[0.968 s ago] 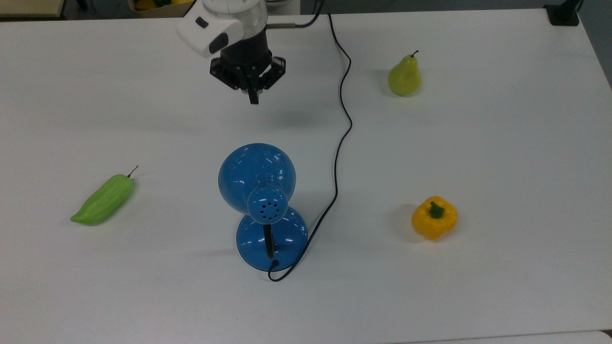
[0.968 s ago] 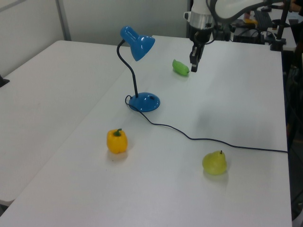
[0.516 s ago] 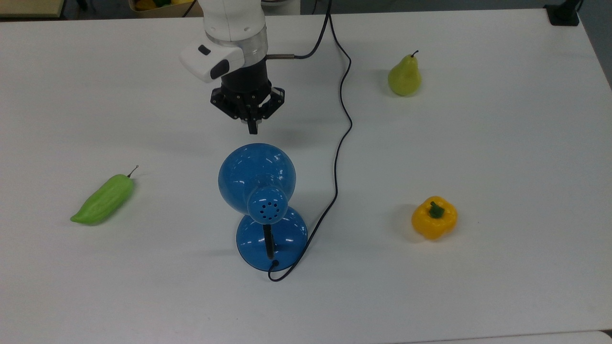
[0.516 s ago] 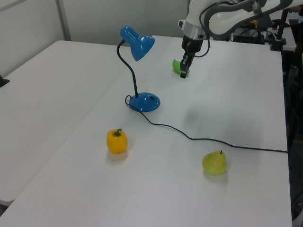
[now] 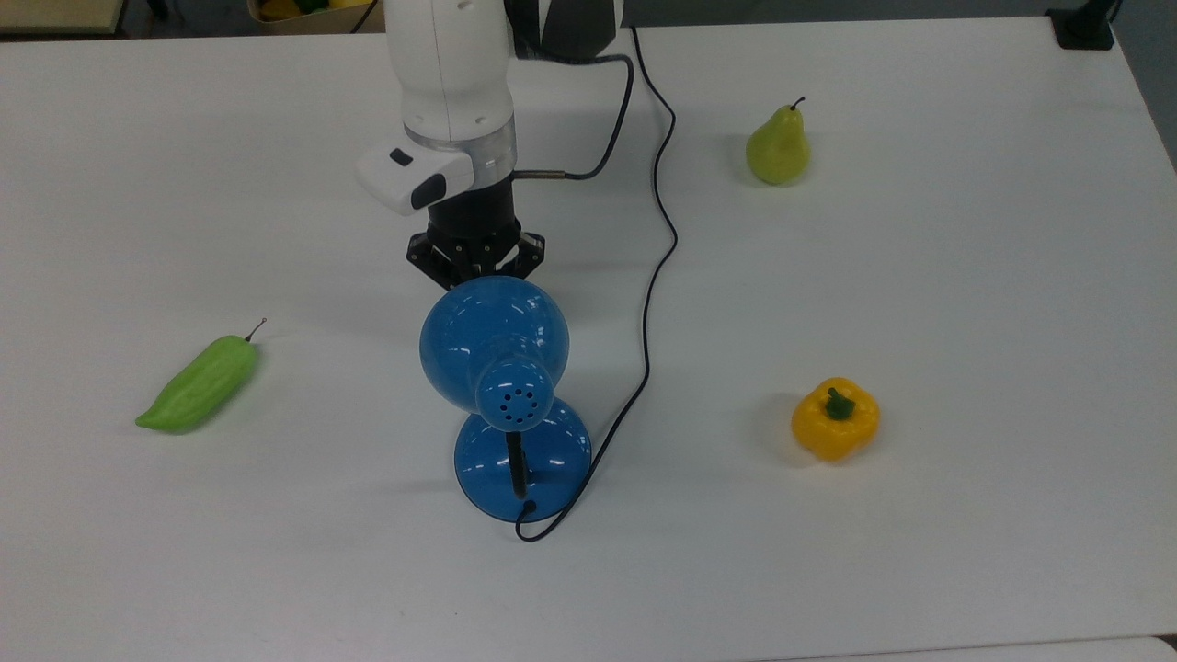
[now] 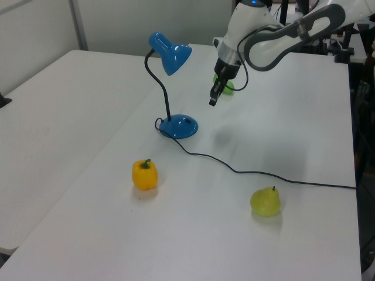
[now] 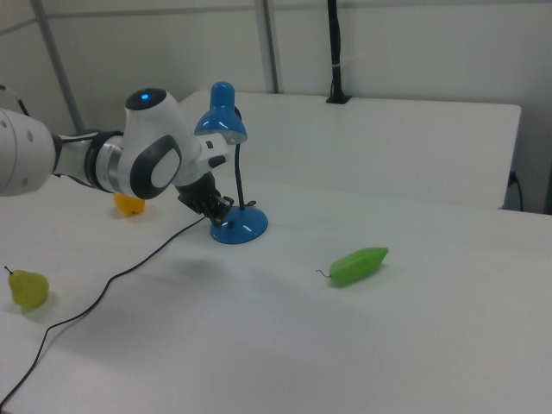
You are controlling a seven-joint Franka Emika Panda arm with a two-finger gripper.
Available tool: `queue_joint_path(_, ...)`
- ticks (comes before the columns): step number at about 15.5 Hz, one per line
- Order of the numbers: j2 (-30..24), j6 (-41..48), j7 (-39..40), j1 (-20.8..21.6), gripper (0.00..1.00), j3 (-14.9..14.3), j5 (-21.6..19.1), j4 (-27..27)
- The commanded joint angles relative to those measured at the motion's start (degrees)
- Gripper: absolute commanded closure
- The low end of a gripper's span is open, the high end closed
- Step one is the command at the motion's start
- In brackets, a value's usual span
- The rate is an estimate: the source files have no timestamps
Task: Turn on desk lamp
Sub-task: 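Lower the gripper onto the switch on the lamp base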
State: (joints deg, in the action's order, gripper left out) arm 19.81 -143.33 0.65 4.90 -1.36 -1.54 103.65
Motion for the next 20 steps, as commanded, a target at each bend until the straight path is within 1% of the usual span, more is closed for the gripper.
queue_joint_path(1, 2.6, -5.63, 0.14, 0.64, 1.0, -0.31, 1.45, -0.37)
queue_joint_path(6, 5.94, -13.8, 0.05, 0.9, 1.0, -0.22, 1.54, -0.81)
queue_joint_path(9, 7.61, -16.97, -0.04, 1.08, 1.0, -0.22, 1.45, -0.81)
queue_joint_path(10, 8.4, -18.03, -0.12, 1.51, 1.0, -0.22, 1.19, -1.68)
queue_joint_path(12, 10.16, -18.48, -0.39, 1.87, 1.0, -0.22, 1.01, -3.71)
queue_joint_path(20, 13.85, -22.52, -2.67, 2.83, 1.0, -0.22, 1.1, -6.61)
